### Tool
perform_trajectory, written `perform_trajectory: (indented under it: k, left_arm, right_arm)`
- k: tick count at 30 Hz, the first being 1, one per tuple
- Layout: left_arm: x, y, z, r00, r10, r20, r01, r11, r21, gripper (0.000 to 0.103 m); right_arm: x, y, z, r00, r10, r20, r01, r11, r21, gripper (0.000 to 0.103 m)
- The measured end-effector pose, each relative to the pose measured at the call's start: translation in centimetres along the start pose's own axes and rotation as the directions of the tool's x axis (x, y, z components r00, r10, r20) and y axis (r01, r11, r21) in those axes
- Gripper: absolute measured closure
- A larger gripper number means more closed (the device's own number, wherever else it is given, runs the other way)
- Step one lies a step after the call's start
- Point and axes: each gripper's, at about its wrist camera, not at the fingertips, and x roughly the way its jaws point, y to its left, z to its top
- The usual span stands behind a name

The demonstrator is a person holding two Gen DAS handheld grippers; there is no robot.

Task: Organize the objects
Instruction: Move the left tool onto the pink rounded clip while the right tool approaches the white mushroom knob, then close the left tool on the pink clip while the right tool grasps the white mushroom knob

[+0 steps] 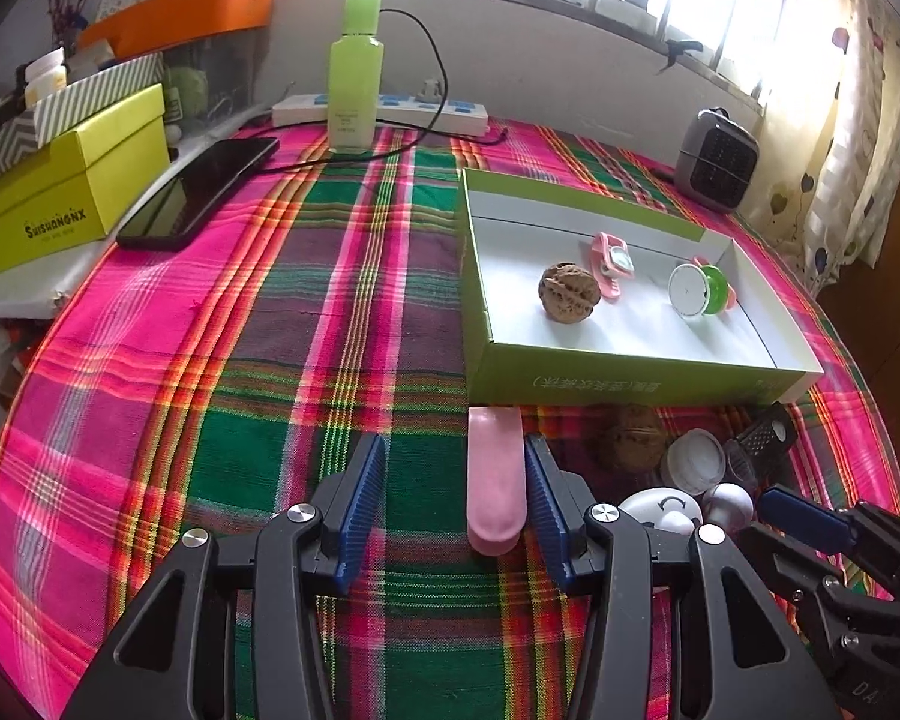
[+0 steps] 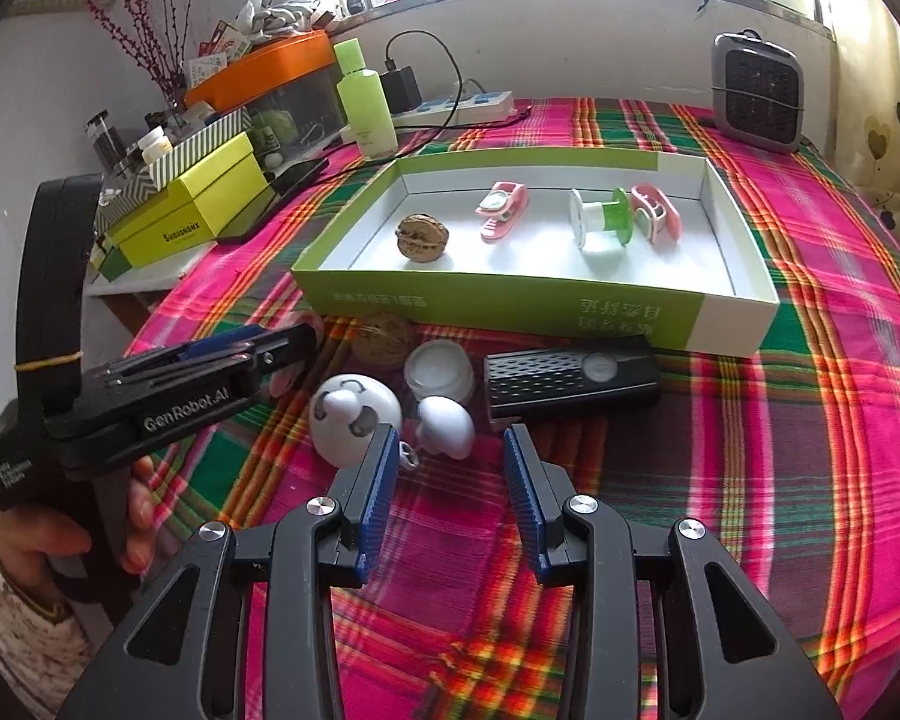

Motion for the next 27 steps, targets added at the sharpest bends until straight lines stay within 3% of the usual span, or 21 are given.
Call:
perform_trajectory:
  k: [14, 19, 27]
  left_arm:
    - [0.0, 0.4, -0.1, 1.000, -0.021, 0.003, 0.022, 1.000, -0.015, 0.057]
    - [0.0, 0.3, 0.0, 1.000, -0.025, 0.003, 0.025, 1.000, -0.016, 0.057]
    - [-0.1, 0.3, 0.0, 1.000, -0.027, 0.003, 0.027, 0.999, -0.018, 0.057]
  right_arm:
    - [1.0, -0.6, 0.3, 1.000, -0.026, -0.004, 0.026, 0.987, 0.162, 0.066]
    - [1.0, -0.1, 0.2, 0.998, -0.058, 0.000, 0.057, 0.989, 0.137, 0.066]
    - [0.6, 0.5, -0.2, 0.992, -0.121, 0.023, 0.119, 0.989, 0.089, 0.078]
